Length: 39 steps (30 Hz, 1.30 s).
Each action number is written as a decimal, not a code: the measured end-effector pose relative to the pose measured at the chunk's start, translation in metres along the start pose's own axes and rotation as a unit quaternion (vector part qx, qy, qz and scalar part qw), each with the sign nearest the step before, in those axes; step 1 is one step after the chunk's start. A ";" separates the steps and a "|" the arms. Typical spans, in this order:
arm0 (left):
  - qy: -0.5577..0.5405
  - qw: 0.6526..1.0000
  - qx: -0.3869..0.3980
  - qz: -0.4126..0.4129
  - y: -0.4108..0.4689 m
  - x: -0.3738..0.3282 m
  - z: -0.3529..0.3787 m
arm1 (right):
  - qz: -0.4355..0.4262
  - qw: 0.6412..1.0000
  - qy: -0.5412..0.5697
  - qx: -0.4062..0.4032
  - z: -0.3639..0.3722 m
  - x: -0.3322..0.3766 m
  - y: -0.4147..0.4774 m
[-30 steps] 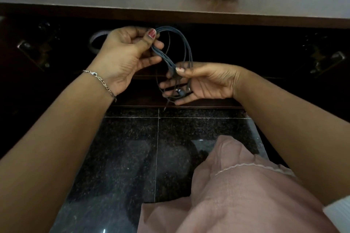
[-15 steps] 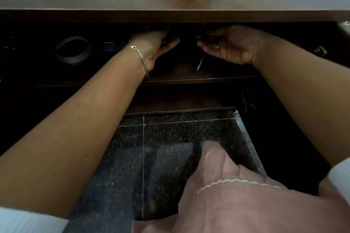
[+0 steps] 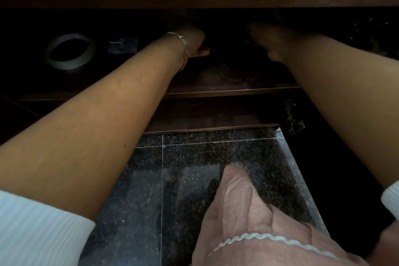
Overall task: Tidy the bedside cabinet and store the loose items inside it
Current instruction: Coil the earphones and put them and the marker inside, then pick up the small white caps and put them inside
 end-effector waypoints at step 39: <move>0.246 0.949 0.141 0.134 -0.199 -0.035 -0.093 | -0.104 0.923 -0.294 0.223 0.063 0.092 -0.199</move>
Point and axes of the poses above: each hand's wrist, its own y-axis towards the middle knuckle, its own z-axis out of the palm, x = y × z, the point moved 2 cm from there along y, towards the middle knuckle, and after that the axes turned 6 degrees about y, right-handed, at the moved point
